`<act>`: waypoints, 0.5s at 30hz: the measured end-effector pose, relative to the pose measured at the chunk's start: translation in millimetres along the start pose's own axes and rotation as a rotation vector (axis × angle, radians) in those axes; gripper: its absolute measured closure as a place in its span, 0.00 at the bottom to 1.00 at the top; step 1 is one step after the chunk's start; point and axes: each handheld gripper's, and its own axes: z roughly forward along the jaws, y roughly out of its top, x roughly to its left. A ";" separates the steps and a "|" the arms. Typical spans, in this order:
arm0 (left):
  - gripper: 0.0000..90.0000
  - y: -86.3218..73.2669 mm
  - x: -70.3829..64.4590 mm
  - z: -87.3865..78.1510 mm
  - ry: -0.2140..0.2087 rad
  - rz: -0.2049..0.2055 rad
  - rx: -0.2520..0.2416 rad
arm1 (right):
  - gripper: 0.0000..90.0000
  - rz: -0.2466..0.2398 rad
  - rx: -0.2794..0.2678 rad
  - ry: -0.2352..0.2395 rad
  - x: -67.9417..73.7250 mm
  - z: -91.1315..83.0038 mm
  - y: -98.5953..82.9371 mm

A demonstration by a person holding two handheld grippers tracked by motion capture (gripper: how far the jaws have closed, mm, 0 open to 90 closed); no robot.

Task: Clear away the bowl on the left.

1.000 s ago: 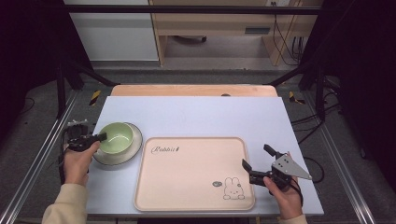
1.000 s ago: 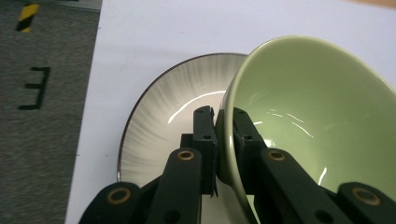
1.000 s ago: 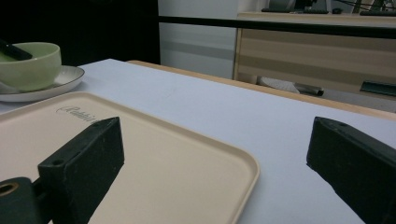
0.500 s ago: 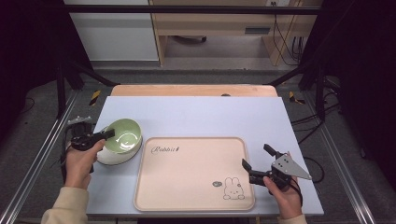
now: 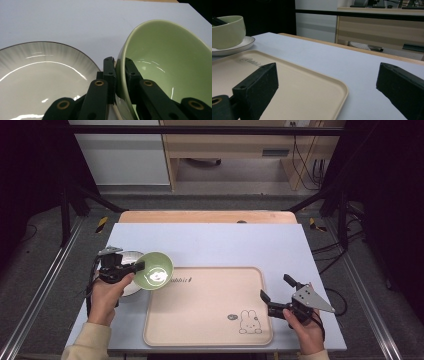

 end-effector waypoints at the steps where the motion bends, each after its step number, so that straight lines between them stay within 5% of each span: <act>1: 0.92 -0.6 -2.8 1.2 -0.005 0.007 0.003 | 0.05 -0.001 0.001 0.000 0.2 0.1 -0.1; 15: 0.92 -7.9 -35.7 17.8 -0.070 0.070 0.043 | 0.04 -0.002 0.004 0.000 0.5 0.6 -0.2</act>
